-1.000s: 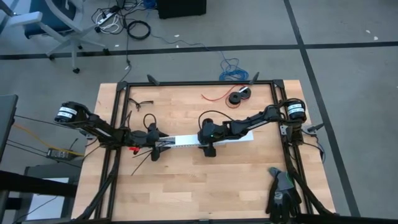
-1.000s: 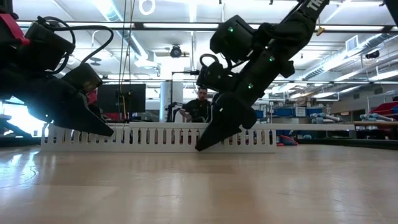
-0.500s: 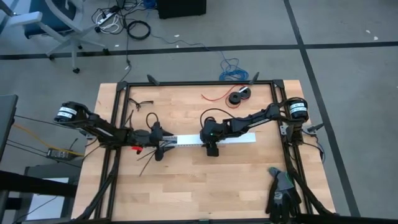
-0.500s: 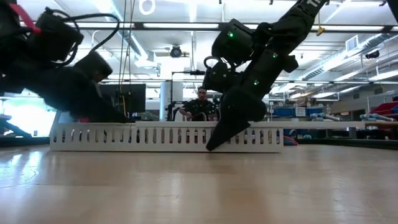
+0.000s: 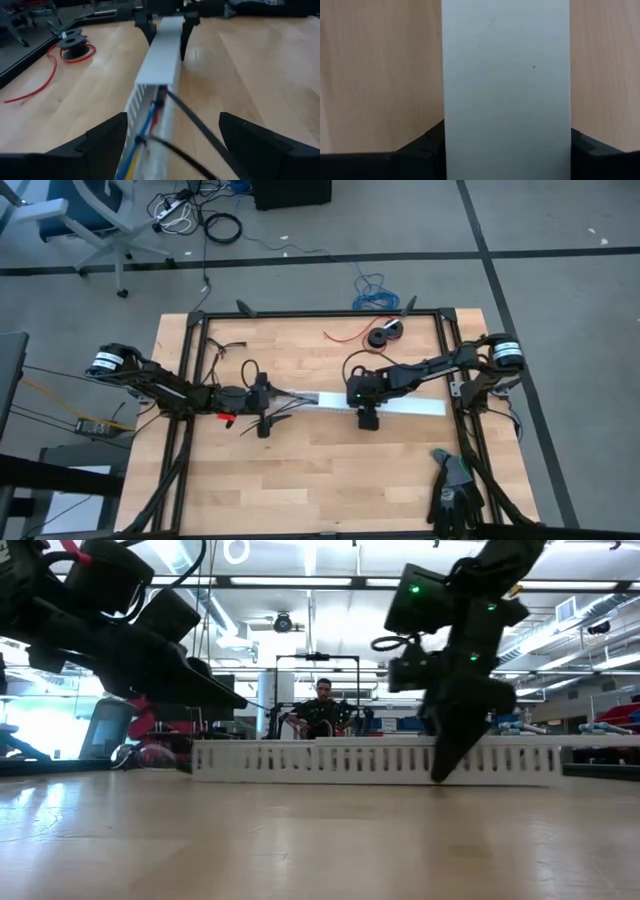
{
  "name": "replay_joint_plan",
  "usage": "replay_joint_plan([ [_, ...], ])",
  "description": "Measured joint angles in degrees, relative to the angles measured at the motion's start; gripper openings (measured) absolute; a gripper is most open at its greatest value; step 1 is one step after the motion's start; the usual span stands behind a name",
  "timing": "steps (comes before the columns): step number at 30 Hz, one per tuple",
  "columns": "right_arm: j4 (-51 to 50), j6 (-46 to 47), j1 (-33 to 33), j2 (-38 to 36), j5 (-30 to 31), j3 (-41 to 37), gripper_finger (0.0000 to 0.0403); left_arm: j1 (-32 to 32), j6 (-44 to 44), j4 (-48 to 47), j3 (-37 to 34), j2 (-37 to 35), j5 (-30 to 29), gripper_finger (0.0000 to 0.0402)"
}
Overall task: Ziptie cables
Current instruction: Close the white cable duct
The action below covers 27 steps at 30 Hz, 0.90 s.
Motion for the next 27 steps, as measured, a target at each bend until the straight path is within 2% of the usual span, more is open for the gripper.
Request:
replay_joint_plan([
  [7,-0.31,3.03,0.96,-5.2,0.1,-3.65,0.024,0.22,3.88,-1.37,0.0,0.0,-0.02,0.0326],
  [12,0.5,2.3,2.14,-4.82,-0.18,-3.63,0.0243,1.37,4.25,-5.09,1.52,0.0,-0.01,0.0326],
  [18,0.73,1.83,2.88,-4.06,-1.52,-3.6,0.0244,2.41,4.25,-14.2,5.49,0.0,-0.11,0.0326],
  [22,2.8,1.81,2.82,-4.0,-1.44,-3.5,0.0262,2.36,4.27,-18.91,7.45,0.0,0.66,0.0326],
  [27,4.15,1.39,2.84,-4.0,-1.49,-3.5,0.0294,2.38,4.24,-21.7,8.41,-0.02,4.66,0.0326],
])
